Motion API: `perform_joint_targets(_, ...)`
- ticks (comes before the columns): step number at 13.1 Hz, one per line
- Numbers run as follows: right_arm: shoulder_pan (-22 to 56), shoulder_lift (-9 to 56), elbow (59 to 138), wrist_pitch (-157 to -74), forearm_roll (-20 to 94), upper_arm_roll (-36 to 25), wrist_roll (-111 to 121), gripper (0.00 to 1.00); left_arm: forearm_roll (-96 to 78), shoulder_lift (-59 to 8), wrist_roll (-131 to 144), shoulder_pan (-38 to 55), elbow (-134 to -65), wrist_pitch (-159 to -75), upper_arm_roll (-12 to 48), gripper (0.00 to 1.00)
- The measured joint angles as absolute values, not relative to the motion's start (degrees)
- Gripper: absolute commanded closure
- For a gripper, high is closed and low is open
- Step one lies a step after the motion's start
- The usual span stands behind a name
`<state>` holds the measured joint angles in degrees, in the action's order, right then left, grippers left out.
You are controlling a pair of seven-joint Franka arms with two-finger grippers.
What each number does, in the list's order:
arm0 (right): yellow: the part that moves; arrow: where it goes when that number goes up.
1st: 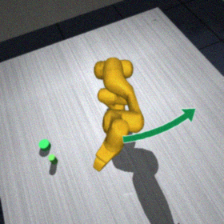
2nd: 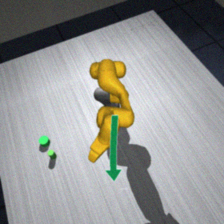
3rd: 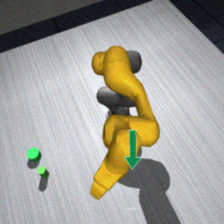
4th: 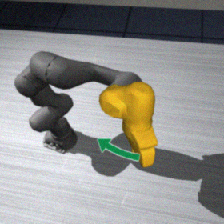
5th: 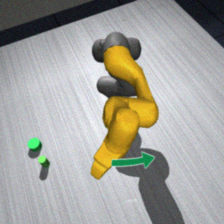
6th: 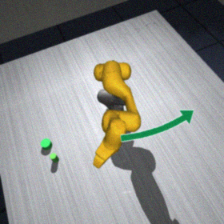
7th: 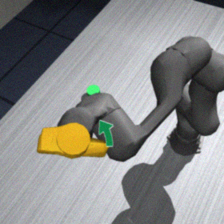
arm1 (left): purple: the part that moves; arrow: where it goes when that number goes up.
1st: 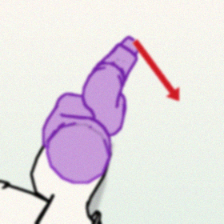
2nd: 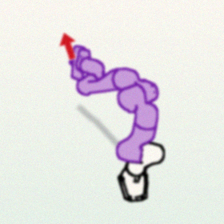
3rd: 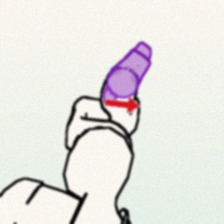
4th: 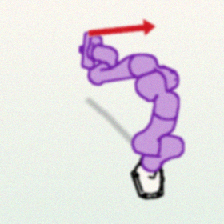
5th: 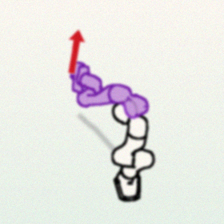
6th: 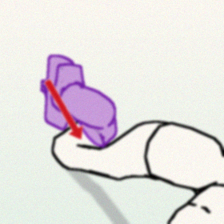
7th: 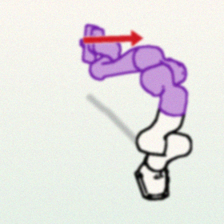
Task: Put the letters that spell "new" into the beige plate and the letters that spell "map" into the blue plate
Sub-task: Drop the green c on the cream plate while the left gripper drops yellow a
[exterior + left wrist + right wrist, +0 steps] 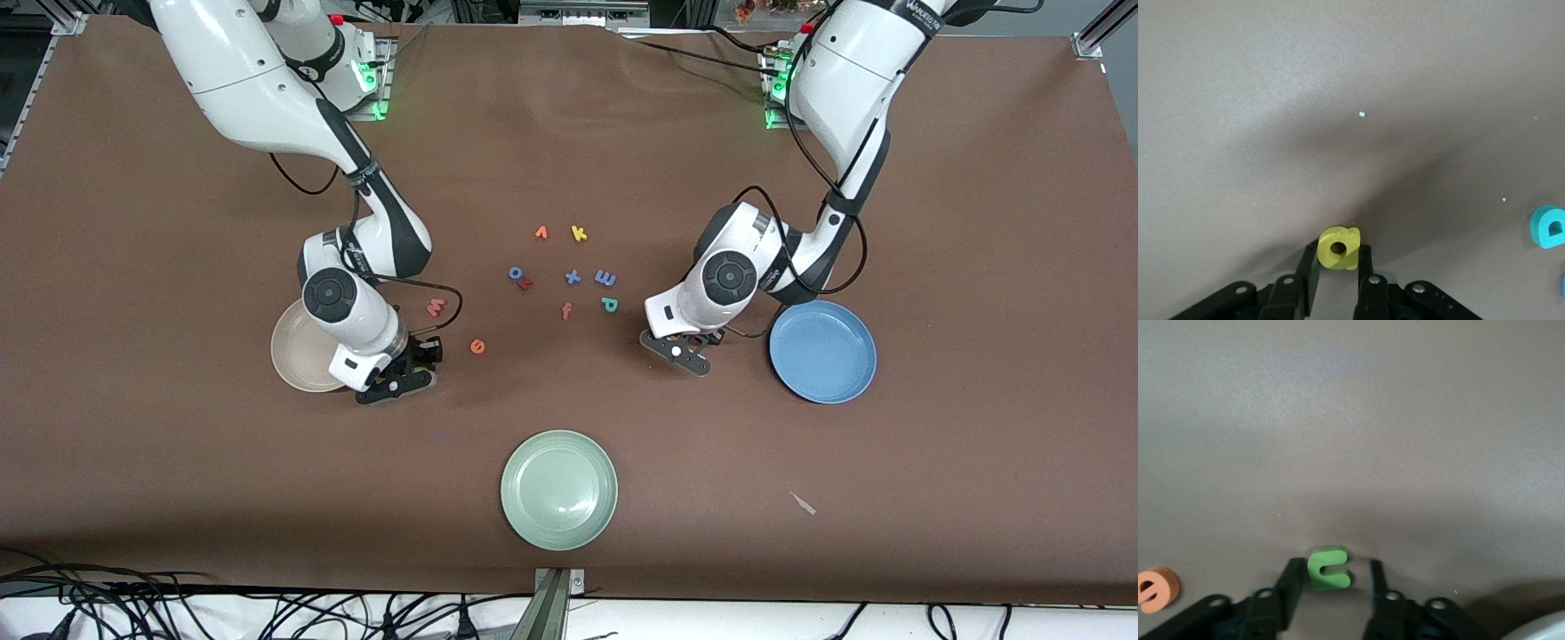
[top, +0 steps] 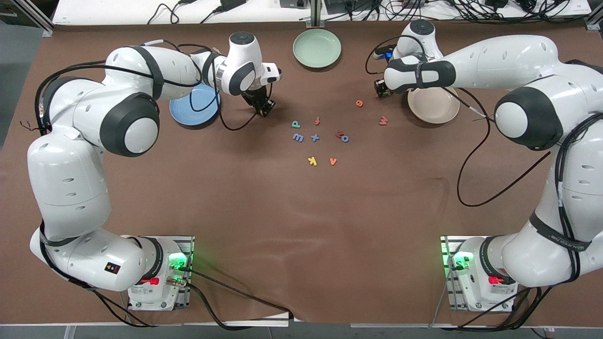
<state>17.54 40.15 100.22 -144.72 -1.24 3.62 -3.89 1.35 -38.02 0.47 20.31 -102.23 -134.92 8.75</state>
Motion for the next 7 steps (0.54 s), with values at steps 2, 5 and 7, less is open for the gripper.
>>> perform_joint_targets(2,17.63,40.12,100.25,-144.76,-1.24,3.64,-4.22,0.74,1.35,-36.63,0.38,20.24,-102.05,-134.29,8.65,0.81)
perform_joint_targets(5,17.66,40.05,100.27,-144.79,-1.24,3.64,-4.3,0.9,1.4,-32.18,-2.66,19.23,-101.43,-128.25,7.27,0.82)
perform_joint_targets(7,17.72,39.9,100.27,-144.85,-1.24,3.65,-4.28,0.91,1.47,-29.57,-11.51,14.45,-101.42,-123.95,6.36,0.82)
